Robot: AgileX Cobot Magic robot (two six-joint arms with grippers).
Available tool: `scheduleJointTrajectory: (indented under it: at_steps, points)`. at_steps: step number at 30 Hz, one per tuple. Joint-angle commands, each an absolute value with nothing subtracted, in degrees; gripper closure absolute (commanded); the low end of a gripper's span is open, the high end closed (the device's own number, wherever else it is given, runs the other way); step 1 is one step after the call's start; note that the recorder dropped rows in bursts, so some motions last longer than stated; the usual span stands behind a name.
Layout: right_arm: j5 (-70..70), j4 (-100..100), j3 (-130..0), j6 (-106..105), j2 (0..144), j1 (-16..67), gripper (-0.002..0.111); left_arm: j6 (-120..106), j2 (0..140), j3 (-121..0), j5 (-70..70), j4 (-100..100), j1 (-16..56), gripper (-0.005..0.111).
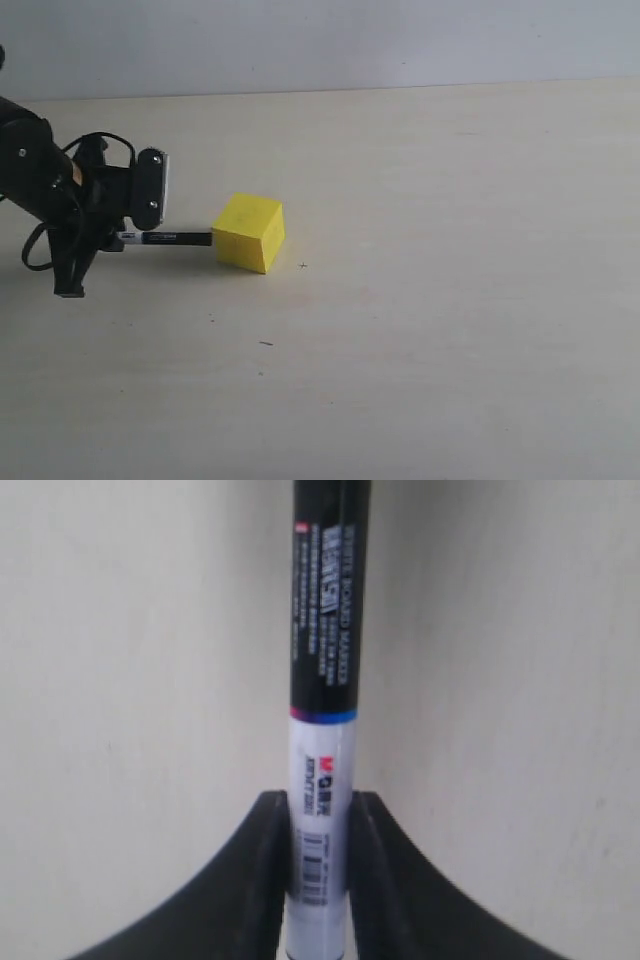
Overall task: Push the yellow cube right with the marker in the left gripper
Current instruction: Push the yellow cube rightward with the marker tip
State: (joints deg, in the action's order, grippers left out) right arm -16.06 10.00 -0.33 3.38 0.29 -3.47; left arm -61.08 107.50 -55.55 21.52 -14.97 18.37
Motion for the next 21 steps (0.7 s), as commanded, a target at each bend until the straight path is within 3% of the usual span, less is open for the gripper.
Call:
scheduleJointTrajectory:
  at_steps: [1,14,21]
  points:
    - [-15.28,10.02,0.0,3.05,0.0,-3.82,0.108,-61.01,107.08,-55.31,20.79,-14.78,24.09,0.107]
    - [-15.28,10.02,0.0,3.05,0.0,-3.82,0.108,-59.24,106.99,-55.31,25.64,-14.78,22.53,0.107]
    - [-15.28,10.02,0.0,3.05,0.0,-3.82,0.108,-58.92,106.99,-55.31,16.31,-14.45,24.38,0.107]
